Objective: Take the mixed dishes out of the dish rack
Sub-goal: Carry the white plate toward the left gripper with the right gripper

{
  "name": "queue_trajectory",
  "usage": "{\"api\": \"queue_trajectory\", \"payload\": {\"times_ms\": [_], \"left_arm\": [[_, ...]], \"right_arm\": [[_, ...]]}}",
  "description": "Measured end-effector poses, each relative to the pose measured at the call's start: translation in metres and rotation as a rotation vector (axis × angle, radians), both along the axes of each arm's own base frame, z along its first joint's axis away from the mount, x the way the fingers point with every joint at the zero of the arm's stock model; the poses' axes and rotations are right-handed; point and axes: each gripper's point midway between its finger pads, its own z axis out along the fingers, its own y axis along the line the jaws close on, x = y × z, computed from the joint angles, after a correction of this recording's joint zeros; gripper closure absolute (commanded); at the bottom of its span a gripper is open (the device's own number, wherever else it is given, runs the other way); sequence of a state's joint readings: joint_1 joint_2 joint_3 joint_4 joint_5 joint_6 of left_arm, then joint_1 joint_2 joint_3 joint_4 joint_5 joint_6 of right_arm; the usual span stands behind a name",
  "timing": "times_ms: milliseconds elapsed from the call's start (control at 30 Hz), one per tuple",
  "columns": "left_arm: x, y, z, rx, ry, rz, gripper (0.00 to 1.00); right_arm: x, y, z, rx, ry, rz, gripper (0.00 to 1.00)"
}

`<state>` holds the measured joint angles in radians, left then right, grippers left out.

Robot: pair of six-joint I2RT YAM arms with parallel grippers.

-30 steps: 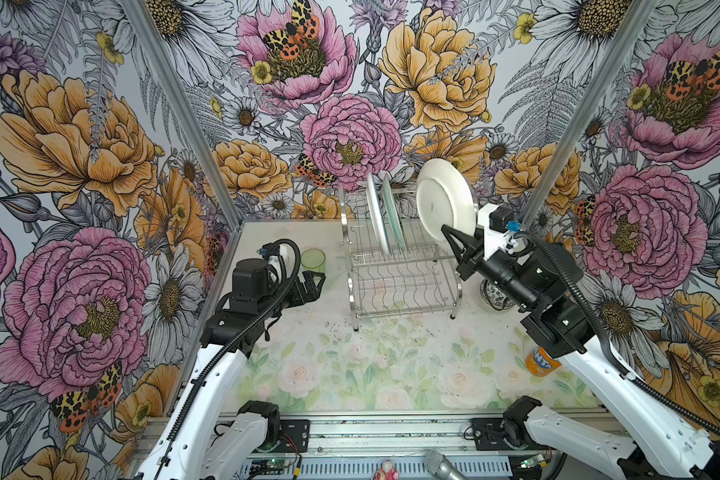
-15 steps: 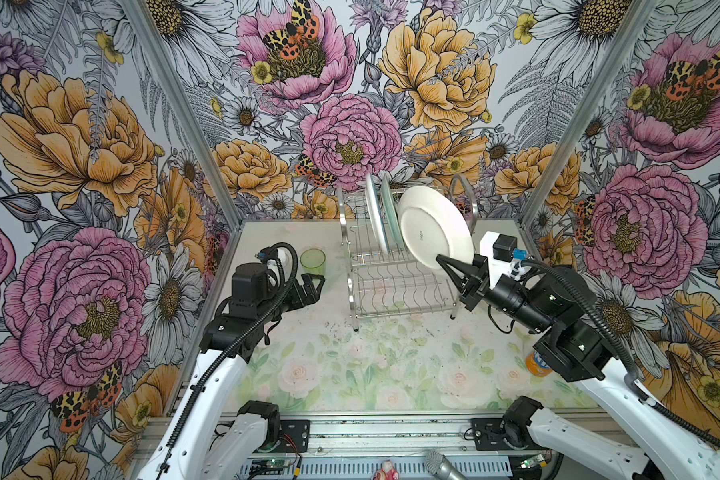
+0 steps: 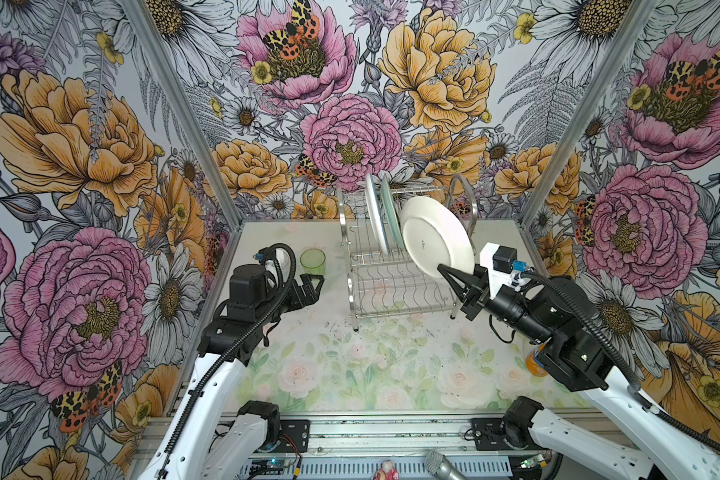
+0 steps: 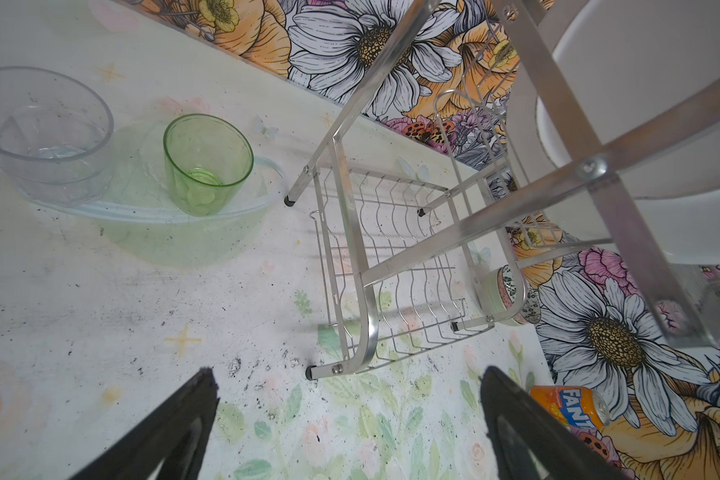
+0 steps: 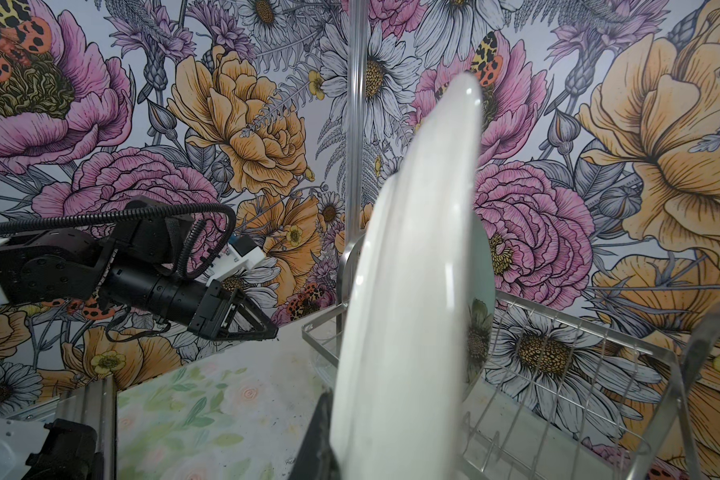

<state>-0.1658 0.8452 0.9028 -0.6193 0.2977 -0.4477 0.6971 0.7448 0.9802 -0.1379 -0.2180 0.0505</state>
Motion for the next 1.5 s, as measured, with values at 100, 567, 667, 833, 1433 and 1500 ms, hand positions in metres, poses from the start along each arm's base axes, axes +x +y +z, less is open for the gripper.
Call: {"api": "queue_trajectory", "payload": {"times_ms": [100,567,667,833,1433,1500], "left_arm": [[0.000,0.000,-0.001,0.000,0.002,0.000,0.01],[0.004,-0.001,-0.005,-0.017,0.027,0.012,0.01],[0.003,-0.001,-0.004,-0.018,0.025,0.013,0.01],[0.001,0.000,0.000,-0.023,0.010,0.013,0.01],[-0.012,-0.004,0.010,-0.103,0.018,0.018,0.01],[-0.016,-0.005,0.007,-0.120,0.047,0.014,0.01]], "right_arm": [[-0.010,-0.001,-0.002,0.000,-0.003,0.029,1.00],[-0.034,0.009,-0.042,-0.047,0.073,0.166,1.00],[-0.037,0.012,-0.052,-0.053,0.105,0.191,1.00],[-0.037,0.017,-0.074,-0.075,0.169,0.211,1.00],[-0.040,0.070,-0.159,-0.297,0.295,0.239,1.00],[-0.042,0.080,-0.176,-0.370,0.282,0.226,1.00]]}}
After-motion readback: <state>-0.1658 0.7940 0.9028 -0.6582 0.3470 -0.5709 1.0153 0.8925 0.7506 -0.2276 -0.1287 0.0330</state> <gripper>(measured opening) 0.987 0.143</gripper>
